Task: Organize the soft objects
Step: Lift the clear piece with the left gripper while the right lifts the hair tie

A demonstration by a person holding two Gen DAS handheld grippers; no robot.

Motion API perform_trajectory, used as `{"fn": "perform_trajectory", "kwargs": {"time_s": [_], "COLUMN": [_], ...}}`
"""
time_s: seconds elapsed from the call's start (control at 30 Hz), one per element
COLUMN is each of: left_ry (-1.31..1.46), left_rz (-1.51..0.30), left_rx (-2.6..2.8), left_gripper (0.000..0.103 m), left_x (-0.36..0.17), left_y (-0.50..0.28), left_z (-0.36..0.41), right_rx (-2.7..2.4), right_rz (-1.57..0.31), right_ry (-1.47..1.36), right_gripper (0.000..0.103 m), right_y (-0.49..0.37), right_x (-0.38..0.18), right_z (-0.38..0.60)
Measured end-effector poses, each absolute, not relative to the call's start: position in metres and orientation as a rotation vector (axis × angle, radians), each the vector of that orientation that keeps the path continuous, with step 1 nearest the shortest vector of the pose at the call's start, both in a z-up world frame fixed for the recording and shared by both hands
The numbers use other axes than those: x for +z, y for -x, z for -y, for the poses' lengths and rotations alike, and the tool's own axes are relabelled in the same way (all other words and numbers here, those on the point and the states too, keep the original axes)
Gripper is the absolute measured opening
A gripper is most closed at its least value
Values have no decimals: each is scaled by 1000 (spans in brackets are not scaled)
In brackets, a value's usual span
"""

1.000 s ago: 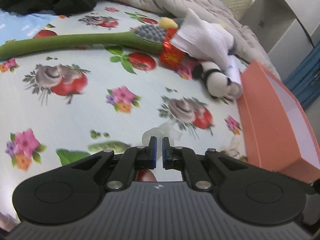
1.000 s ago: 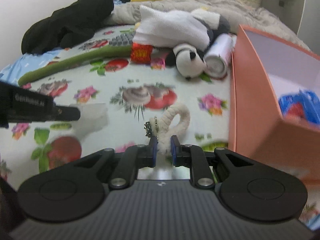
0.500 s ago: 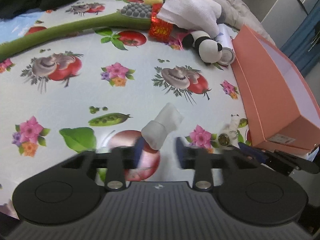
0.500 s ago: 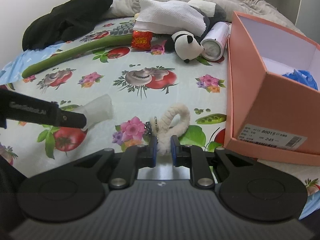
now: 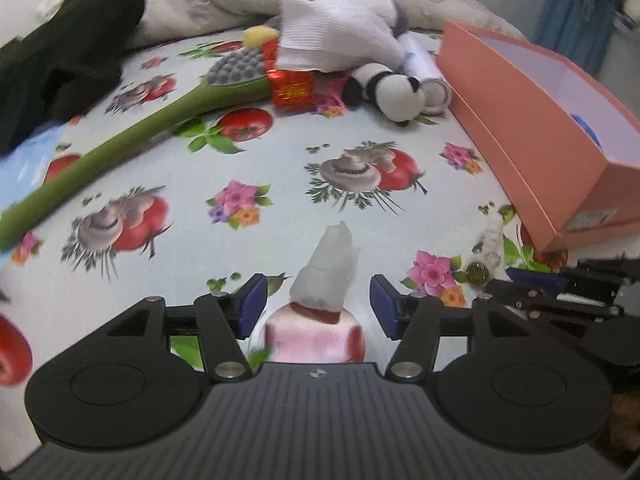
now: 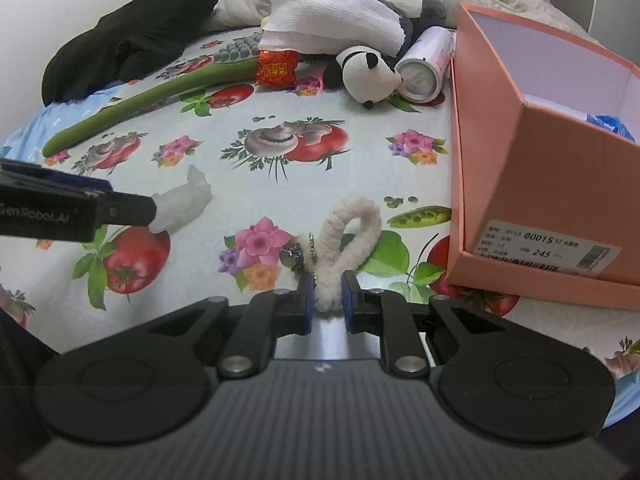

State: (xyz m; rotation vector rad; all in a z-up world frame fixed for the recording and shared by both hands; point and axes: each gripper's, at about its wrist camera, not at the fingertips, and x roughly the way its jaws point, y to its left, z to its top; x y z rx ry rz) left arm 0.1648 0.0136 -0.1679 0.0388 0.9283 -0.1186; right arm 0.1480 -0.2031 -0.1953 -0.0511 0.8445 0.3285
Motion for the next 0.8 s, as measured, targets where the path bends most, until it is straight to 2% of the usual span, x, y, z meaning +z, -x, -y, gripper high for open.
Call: {"fn": "perform_trajectory", "kwargs": {"time_s": [0.3,0.37,0.43,0.57,0.63,0.8], "left_ry": [-103,-93,-74,-20,8,97], "left_rz": [-934,-941,-941,-937,-925,-897], "left_rx": [-145,-133,-117,-91,-81,-59], "left_gripper": [61,55,42,34,25,23], "left_x": [-187,-192,-195,-199,-196,-183], "left_y": [-177,-178,-178,-181,-181,-180], "left_z": [-6,-7,-10,-15,-17,-19], "right_rx": [333,334,335,346,348,344], "right_rz": [-842,-845,-845,-838,-837,-813], "right_ry": [48,38,34,47,45,34], "right_gripper": [19,19,19,18,18,18], "right_y": [-148,-148,-149,-148,-147,-147], "right_x": [-196,-196,-195,-194,-193,-184], "right_z": [204,205,206,203,203,205]}}
